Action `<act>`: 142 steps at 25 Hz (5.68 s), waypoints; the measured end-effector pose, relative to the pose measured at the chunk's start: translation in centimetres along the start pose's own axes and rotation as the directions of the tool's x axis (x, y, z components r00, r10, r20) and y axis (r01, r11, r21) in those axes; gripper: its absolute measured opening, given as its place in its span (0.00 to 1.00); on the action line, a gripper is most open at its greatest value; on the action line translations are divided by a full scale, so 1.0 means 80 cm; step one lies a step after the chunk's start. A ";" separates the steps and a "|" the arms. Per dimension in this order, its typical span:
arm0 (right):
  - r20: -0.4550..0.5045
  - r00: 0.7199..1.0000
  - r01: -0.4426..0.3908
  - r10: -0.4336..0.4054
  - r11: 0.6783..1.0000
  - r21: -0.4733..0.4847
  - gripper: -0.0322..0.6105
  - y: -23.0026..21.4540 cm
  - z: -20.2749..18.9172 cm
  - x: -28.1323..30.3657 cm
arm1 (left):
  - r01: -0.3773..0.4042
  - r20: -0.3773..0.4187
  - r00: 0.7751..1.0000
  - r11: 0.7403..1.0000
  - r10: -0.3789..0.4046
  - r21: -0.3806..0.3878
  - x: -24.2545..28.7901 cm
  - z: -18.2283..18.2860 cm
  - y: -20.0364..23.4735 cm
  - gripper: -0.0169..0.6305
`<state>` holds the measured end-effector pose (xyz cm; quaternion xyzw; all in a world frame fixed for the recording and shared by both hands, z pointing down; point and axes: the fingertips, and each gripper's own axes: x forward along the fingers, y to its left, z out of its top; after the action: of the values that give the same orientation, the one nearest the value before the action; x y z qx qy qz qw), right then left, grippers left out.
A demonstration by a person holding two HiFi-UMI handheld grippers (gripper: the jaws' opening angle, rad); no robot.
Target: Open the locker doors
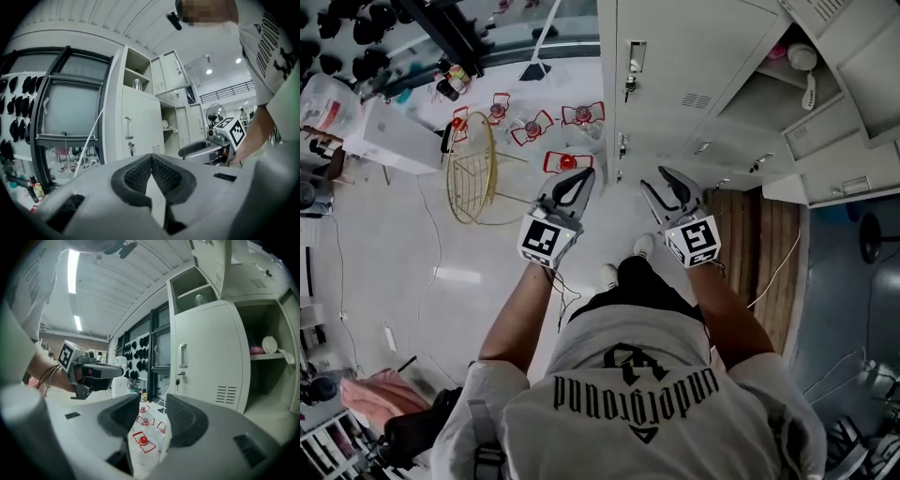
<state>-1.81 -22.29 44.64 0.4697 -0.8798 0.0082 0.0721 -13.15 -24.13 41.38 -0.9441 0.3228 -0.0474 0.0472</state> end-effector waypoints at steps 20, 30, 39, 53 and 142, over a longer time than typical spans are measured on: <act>-0.188 0.978 -0.087 0.095 0.995 0.050 0.41 -0.070 -0.266 0.191 | -0.076 -0.137 0.988 0.996 0.068 -0.051 0.113 -0.248 0.066 0.04; -0.190 0.978 -0.071 0.082 0.996 0.061 0.43 -0.081 -0.351 0.271 | -0.068 -0.189 0.981 0.994 0.051 -0.085 0.155 -0.332 0.083 0.04; -0.203 0.979 0.002 0.025 0.992 0.129 0.45 -0.094 -0.385 0.307 | -0.026 -0.179 0.984 0.997 0.012 -0.074 0.178 -0.368 0.085 0.04; -0.161 0.984 0.088 -0.074 0.993 0.084 0.42 -0.095 -0.385 0.326 | -0.070 -0.197 0.979 0.989 0.044 -0.128 0.159 -0.378 0.091 0.04; -0.168 0.985 0.022 -0.027 0.999 -0.032 0.06 0.036 -0.159 -0.296 | 0.042 -0.014 0.999 0.996 -0.043 -0.084 -0.079 -0.039 -0.319 0.04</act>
<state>10.27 -0.12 54.18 0.4772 -0.8647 0.0338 0.1532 -3.04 -0.37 47.15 -0.9515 0.3047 -0.0423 0.0038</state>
